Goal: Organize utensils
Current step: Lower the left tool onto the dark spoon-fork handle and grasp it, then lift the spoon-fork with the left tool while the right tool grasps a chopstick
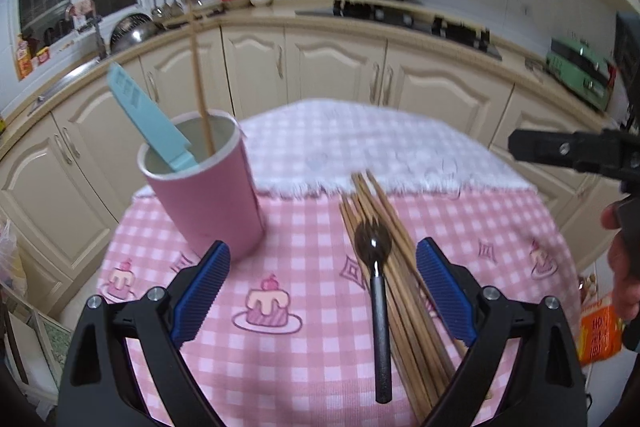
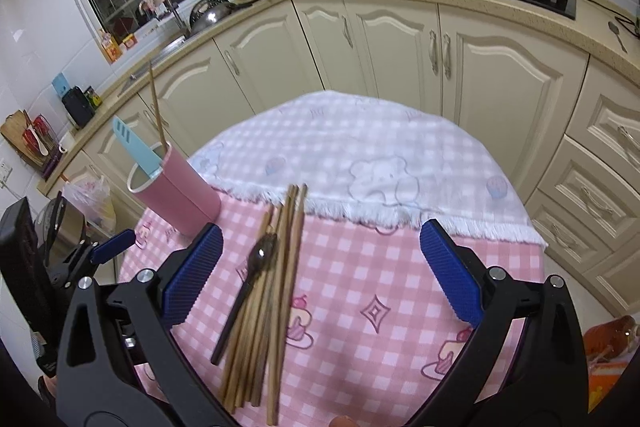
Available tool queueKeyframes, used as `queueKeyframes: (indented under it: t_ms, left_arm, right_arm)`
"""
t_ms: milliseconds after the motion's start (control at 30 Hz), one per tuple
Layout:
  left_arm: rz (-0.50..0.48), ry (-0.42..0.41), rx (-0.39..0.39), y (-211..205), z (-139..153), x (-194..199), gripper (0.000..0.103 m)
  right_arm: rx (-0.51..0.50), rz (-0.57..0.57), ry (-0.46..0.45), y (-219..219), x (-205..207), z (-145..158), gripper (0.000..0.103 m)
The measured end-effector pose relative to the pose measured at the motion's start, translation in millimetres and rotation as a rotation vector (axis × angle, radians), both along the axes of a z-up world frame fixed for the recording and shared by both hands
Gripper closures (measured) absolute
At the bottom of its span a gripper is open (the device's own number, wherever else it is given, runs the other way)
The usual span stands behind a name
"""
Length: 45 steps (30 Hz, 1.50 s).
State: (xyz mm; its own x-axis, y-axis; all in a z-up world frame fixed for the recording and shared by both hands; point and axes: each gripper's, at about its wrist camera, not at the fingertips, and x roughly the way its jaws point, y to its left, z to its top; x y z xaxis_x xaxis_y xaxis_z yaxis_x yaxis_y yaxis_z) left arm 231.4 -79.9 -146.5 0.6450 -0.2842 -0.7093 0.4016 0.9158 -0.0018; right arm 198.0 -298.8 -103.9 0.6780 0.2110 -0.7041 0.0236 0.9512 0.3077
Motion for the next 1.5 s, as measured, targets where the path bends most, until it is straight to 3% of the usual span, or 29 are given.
queueKeyframes:
  t_ms: [400, 667, 933, 1500]
  left_arm:
    - [-0.061, 0.125, 0.066, -27.4, -49.8, 29.6, 0.011]
    - [-0.108, 0.218, 0.016, -27.3, -67.1, 40.6, 0.051]
    - [-0.124, 0.240, -0.021, -22.8, -69.0, 43.8, 0.083]
    - [-0.081, 0.242, -0.046, -4.1, -68.9, 52.6, 0.079]
  right_arm:
    - [-0.014, -0.017, 0.079, -6.3, 1.2, -26.5, 0.006]
    - [-0.055, -0.007, 0.126, -2.5, 8.3, -43.6, 0.006]
    - [-0.124, 0.026, 0.181, 11.8, 20.0, -62.8, 0.006]
    - [-0.296, 0.125, 0.266, 57.3, 57.4, -97.2, 0.006]
